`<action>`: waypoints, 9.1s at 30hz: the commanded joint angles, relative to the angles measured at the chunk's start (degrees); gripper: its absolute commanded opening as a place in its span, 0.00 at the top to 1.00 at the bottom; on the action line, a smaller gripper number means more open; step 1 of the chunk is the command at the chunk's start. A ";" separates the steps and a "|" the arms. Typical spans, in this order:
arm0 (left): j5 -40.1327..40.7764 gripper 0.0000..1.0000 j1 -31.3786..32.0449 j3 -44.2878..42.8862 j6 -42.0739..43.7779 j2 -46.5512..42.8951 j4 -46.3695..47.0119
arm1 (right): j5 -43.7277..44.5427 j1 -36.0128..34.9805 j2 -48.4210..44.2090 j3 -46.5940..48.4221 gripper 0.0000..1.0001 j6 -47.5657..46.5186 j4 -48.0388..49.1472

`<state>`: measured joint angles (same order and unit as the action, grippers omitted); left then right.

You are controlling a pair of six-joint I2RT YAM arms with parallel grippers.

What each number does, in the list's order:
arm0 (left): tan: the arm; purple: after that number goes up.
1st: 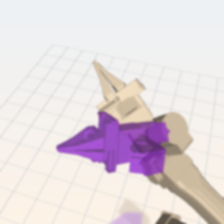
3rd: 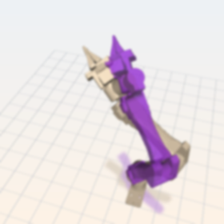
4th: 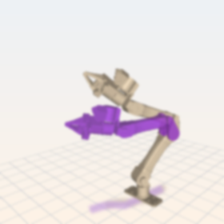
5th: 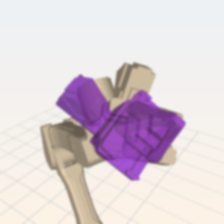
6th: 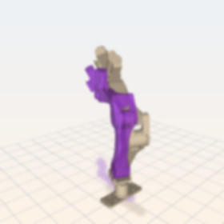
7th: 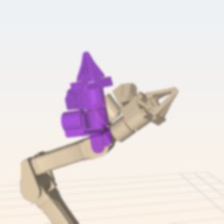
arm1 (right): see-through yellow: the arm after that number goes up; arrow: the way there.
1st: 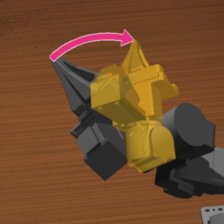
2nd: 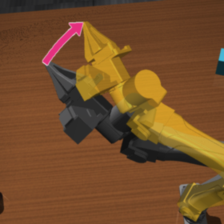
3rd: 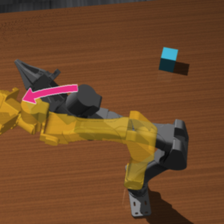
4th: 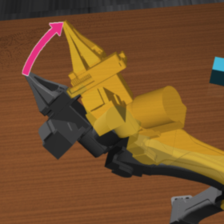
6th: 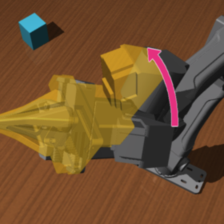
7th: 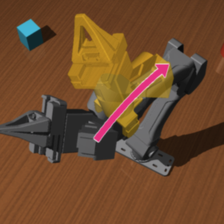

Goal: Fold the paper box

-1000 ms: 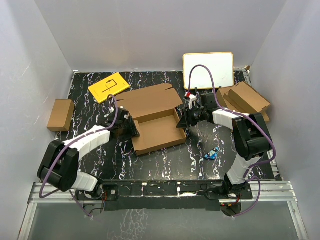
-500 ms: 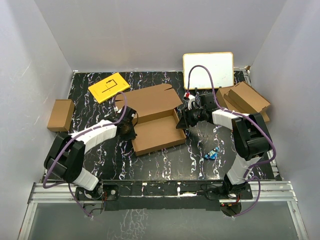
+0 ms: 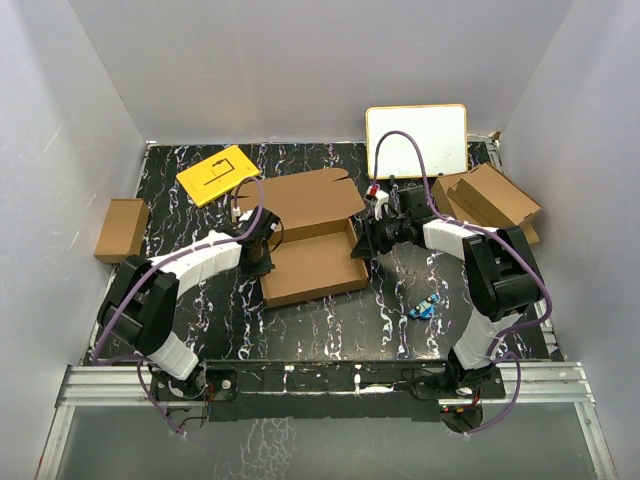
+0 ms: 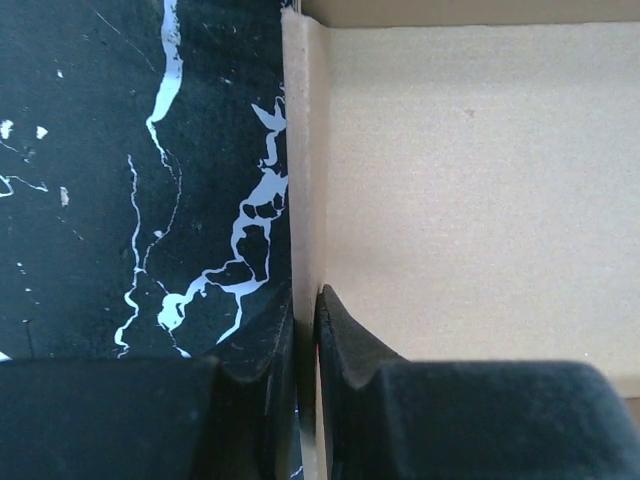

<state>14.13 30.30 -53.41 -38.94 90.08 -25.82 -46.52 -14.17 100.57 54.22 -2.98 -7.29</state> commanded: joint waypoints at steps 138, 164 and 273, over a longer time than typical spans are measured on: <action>-12.30 0.03 0.01 26.60 0.62 -55.11 28.76 | 8.90 7.69 -25.97 -5.36 0.84 -93.43 -54.82; -4.22 0.04 0.01 20.71 0.96 -54.99 16.05 | 19.93 -23.75 8.16 25.42 0.70 -20.22 -19.59; -53.90 1.00 -28.33 32.76 11.32 -24.29 85.43 | -17.80 19.33 -15.12 2.81 0.01 -7.16 10.10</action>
<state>-40.71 1.23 -21.54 -30.30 68.62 53.30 -62.72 4.58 85.71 53.25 -6.37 1.13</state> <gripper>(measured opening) 0.017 0.994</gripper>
